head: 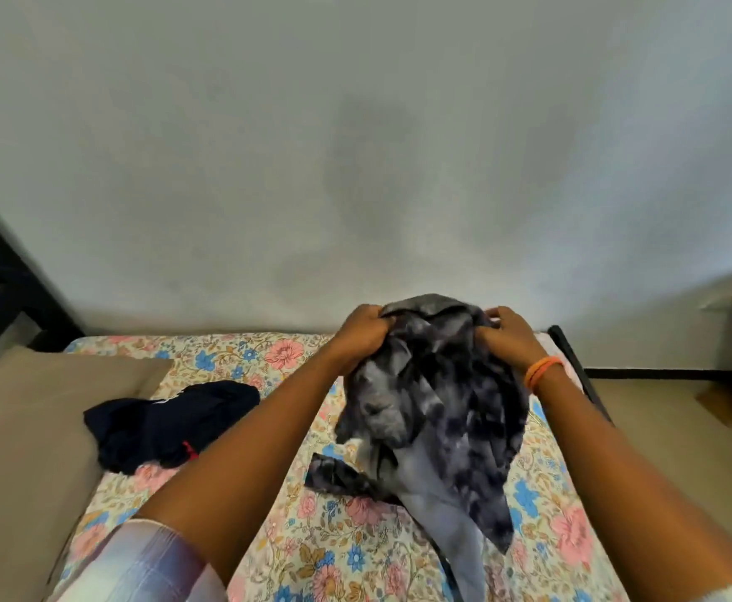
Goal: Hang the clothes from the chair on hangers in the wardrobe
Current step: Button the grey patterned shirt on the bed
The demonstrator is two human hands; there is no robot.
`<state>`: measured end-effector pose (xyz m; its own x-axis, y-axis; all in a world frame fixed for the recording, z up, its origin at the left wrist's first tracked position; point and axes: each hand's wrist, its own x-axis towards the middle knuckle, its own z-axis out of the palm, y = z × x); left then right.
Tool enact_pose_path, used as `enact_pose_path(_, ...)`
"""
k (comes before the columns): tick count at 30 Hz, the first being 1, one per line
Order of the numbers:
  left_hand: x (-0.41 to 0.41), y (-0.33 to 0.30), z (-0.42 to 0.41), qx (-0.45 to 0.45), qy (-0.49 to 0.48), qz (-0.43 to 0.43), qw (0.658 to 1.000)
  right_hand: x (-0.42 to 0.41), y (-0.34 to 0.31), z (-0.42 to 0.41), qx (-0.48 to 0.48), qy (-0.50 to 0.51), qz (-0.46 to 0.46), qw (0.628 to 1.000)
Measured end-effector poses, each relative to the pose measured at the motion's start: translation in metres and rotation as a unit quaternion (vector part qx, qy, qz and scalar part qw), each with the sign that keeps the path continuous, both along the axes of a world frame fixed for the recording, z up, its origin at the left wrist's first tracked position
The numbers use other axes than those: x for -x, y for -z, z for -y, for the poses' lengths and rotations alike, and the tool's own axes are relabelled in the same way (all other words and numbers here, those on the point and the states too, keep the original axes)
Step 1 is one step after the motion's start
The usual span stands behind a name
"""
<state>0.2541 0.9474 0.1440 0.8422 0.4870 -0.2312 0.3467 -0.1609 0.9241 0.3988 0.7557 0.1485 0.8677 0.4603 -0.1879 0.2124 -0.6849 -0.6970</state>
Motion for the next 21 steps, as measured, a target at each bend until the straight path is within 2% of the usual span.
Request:
enact_pose_path(1,-0.007,-0.011,0.002,0.033,-0.006,-0.021,0.999,0.010,-0.001,0.001,-0.033,-0.021,0.006,0.999)
enact_pose_path(2,-0.012,-0.021,0.006,0.068,-0.010,-0.053,0.996,0.029,-0.006,0.002,-0.111,-0.040,-0.011,0.993)
enact_pose_path(4,-0.018,-0.039,0.012,0.123,0.004,-0.123,0.985,0.066,-0.017,0.005,-0.275,-0.084,-0.051,0.956)
enact_pose_path(5,-0.021,-0.046,0.013,0.142,0.015,-0.140,0.980,0.083,-0.021,0.008,-0.307,-0.106,-0.045,0.945)
enact_pose_path(9,-0.024,-0.068,0.012,0.196,0.031,-0.177,0.964,0.130,-0.026,0.010,-0.276,-0.214,0.065,0.935)
enact_pose_path(11,-0.025,-0.075,0.011,0.190,0.039,-0.183,0.964,0.130,-0.025,0.002,-0.283,-0.182,0.156,0.929)
enact_pose_path(13,-0.019,-0.079,0.012,0.205,0.042,-0.157,0.965,0.122,-0.031,-0.006,-0.318,-0.088,0.185,0.926)
enact_pose_path(15,-0.011,-0.078,0.012,0.280,0.041,-0.073,0.956,0.110,-0.042,-0.012,-0.361,-0.004,0.107,0.927)
enact_pose_path(16,-0.005,-0.074,0.011,0.281,0.036,-0.017,0.959,0.105,-0.049,-0.015,-0.379,0.016,0.061,0.923)
enact_pose_path(17,0.001,-0.065,0.011,0.234,0.022,0.038,0.971,0.100,-0.054,-0.019,-0.395,0.026,0.023,0.918)
enact_pose_path(19,0.017,-0.043,0.019,0.063,-0.029,0.100,0.993,0.093,-0.063,-0.026,-0.418,0.047,-0.035,0.907)
enact_pose_path(21,0.040,-0.018,0.036,-0.080,-0.062,0.147,0.984,0.087,-0.070,-0.033,-0.438,0.077,-0.081,0.892)
